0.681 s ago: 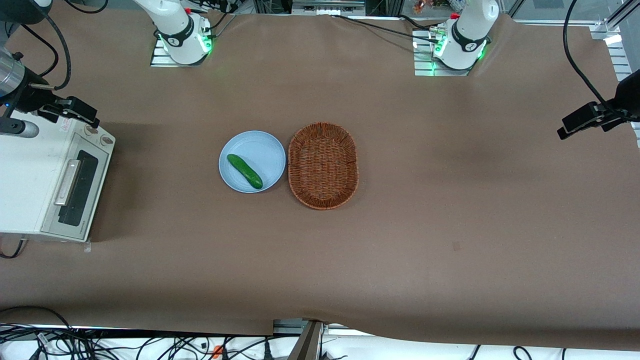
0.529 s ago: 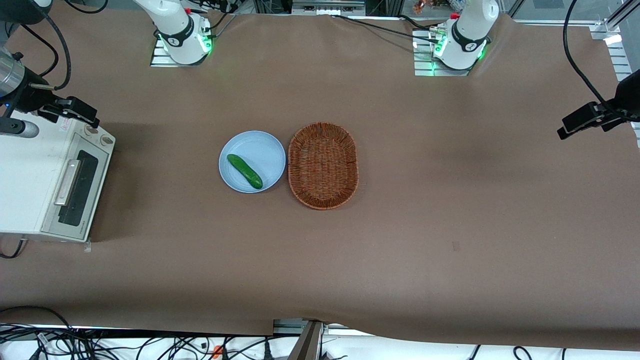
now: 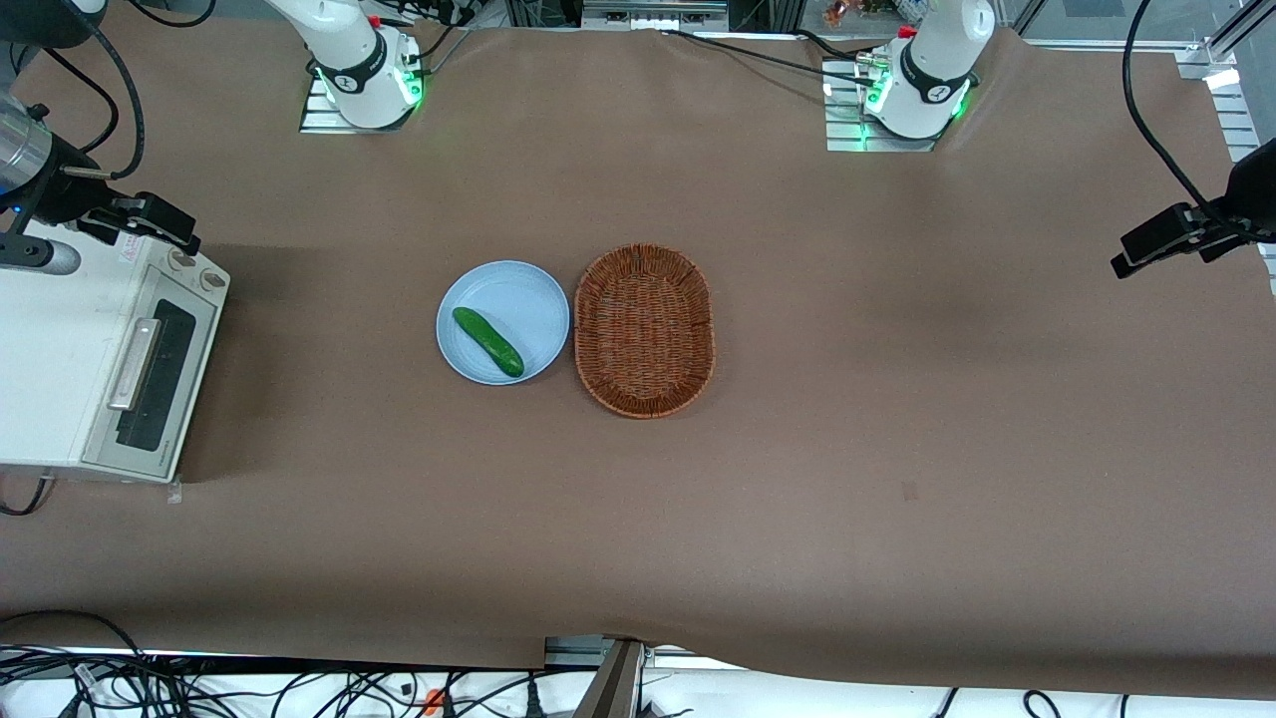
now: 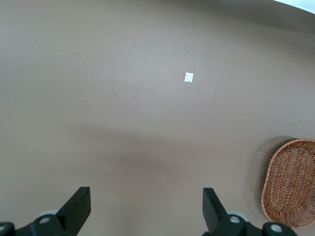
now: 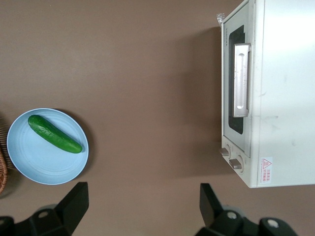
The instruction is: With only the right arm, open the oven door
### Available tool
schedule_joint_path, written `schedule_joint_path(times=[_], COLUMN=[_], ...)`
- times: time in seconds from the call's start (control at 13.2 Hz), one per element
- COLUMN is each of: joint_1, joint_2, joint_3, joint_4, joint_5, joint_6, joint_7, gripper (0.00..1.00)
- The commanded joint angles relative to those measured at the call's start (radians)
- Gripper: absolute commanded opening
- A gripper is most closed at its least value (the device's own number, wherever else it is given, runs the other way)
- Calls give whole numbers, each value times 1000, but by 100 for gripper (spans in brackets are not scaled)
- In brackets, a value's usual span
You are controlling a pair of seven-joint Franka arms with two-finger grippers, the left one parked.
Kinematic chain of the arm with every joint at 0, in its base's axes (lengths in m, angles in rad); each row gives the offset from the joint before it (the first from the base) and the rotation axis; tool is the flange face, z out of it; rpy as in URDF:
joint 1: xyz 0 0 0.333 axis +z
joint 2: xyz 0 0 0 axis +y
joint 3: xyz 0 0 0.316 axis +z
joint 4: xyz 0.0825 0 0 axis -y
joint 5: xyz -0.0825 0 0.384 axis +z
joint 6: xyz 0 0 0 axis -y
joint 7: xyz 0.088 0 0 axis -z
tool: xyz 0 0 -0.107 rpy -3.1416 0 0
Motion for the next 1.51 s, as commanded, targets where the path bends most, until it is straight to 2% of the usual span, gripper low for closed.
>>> schedule_joint_path(times=[0.0, 1.44], joint_1=[-14, -12], joint_2=[0, 30], joint_3=[14, 14], joint_4=[16, 16], joint_5=[-6, -6], joint_6=[-22, -24], joint_7=[14, -9], gripper=[100, 100])
